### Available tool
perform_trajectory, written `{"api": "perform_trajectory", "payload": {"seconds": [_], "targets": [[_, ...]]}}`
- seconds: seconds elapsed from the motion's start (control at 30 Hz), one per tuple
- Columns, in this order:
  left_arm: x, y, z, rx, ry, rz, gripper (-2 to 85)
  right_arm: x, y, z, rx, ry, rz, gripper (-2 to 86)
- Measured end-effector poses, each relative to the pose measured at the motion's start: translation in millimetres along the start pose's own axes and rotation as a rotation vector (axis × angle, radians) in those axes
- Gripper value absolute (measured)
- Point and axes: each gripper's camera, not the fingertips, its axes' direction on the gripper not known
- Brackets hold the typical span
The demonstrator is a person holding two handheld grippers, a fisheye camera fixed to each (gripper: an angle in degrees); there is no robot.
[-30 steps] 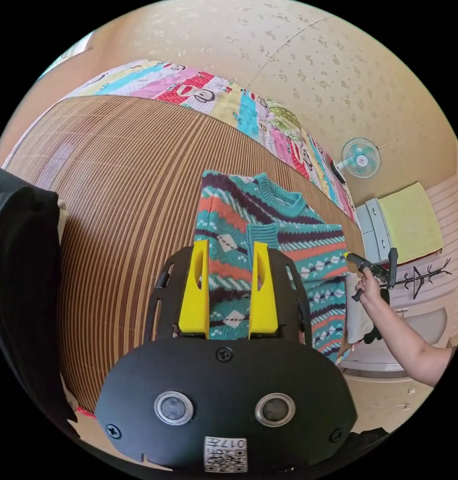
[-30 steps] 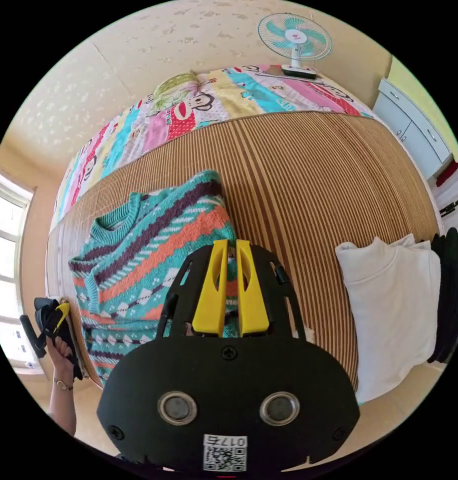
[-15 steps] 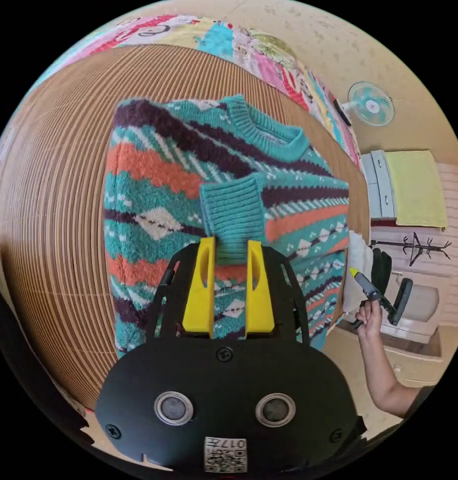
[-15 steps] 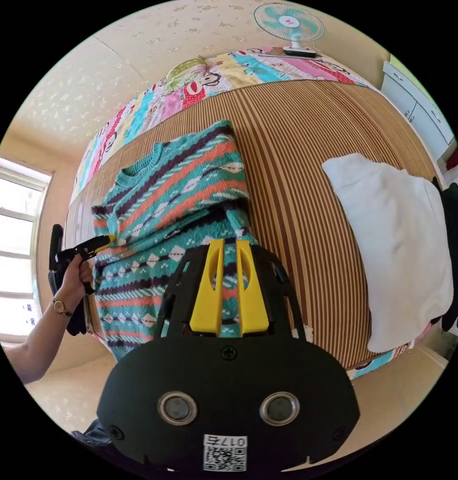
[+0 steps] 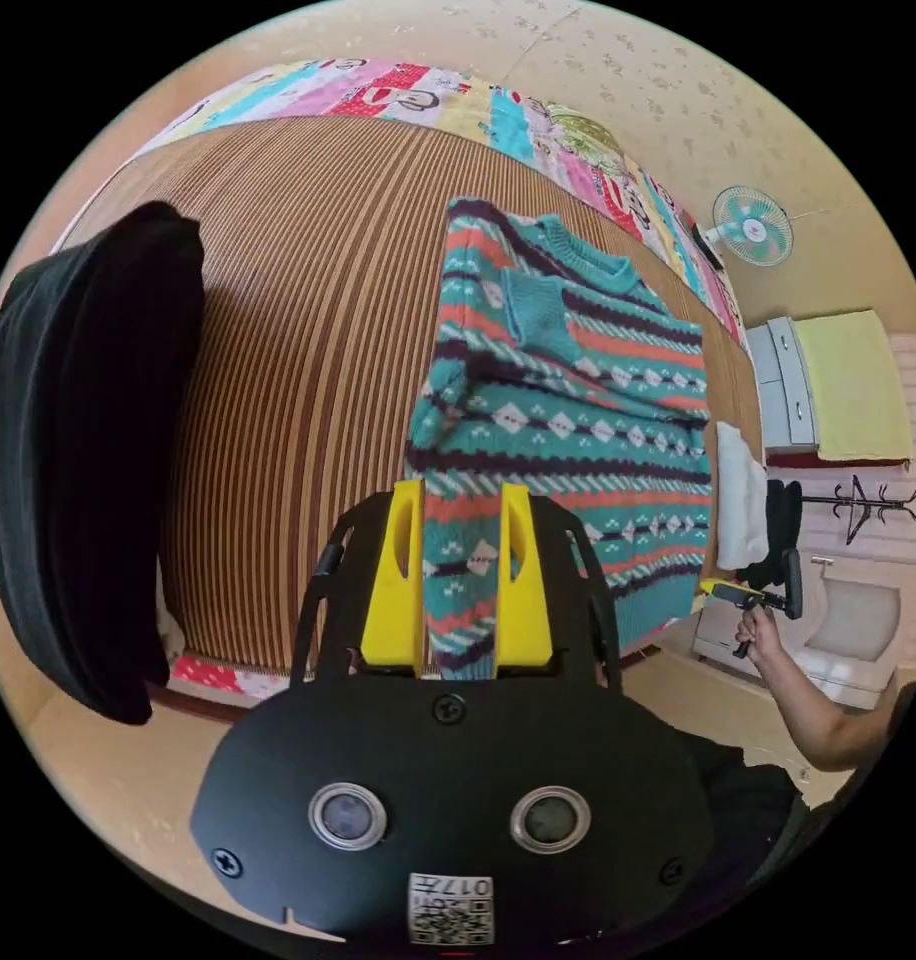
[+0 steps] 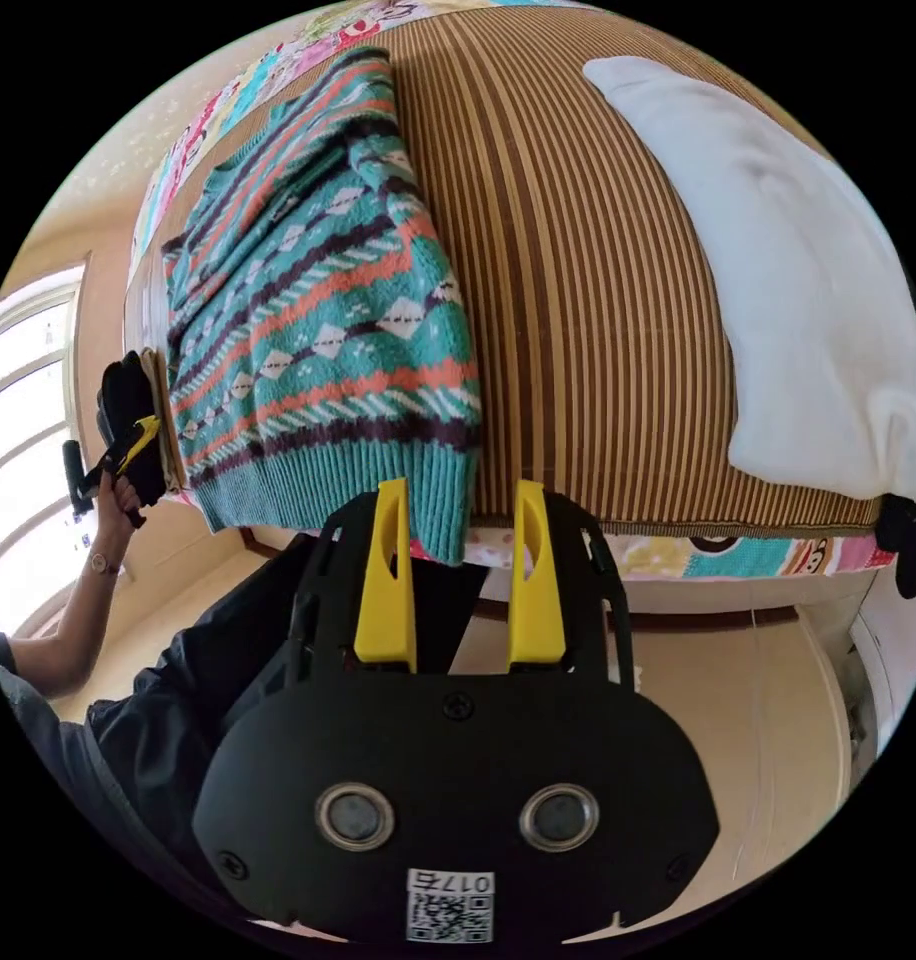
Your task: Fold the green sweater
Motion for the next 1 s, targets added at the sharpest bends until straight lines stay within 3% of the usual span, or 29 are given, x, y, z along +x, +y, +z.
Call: {"api": "perform_trajectory", "payload": {"seconds": [0.07,0.13,0.27,0.37,0.43,0.5,0.57,0.6,0.67,0.73,0.77,0.83,1.0], "targets": [[-30,64,14,-0.132,0.022,-0.159,13.5,6,0,9,-0.108,0.1,0.001,13.3],[-49,132,29,-0.215,0.097,-0.306,13.6,19,0,14,-0.15,0.028,0.051,11.9],[-48,130,57,-0.296,0.182,-0.318,9.5,55,-9,-4,-0.179,-0.097,0.159,6.3],[-49,74,87,-0.463,0.168,-0.241,4.5,82,-17,-16,-0.267,-0.36,0.105,4.2],[-45,43,90,-0.655,0.206,-0.056,4.0,96,-12,-36,-0.259,-0.448,0.049,3.8],[-39,41,66,-0.706,0.231,0.061,3.9,115,4,-58,-0.225,-0.56,0.046,3.5],[-36,50,31,-0.704,0.28,0.117,3.8,158,44,-68,-0.247,-0.785,0.269,3.2],[-36,59,11,-0.717,0.397,0.119,3.8,167,57,-68,-0.247,-0.846,0.327,3.2],[-40,71,-18,-0.664,0.659,0.104,3.9,186,104,-86,-0.095,-1.109,0.434,2.8],[-61,69,-54,-0.416,0.966,-0.015,3.9,186,120,-111,0.11,-1.308,0.436,2.6],[-68,65,-60,-0.347,1.025,-0.055,3.9,180,118,-129,0.237,-1.382,0.4,2.6],[-90,33,-73,-0.043,1.191,-0.166,3.9,165,93,-151,0.355,-1.442,0.325,2.5],[-114,-78,-34,0.276,1.194,-0.408,4.0,104,-52,-177,0.432,-1.451,0.179,2.3]]}}
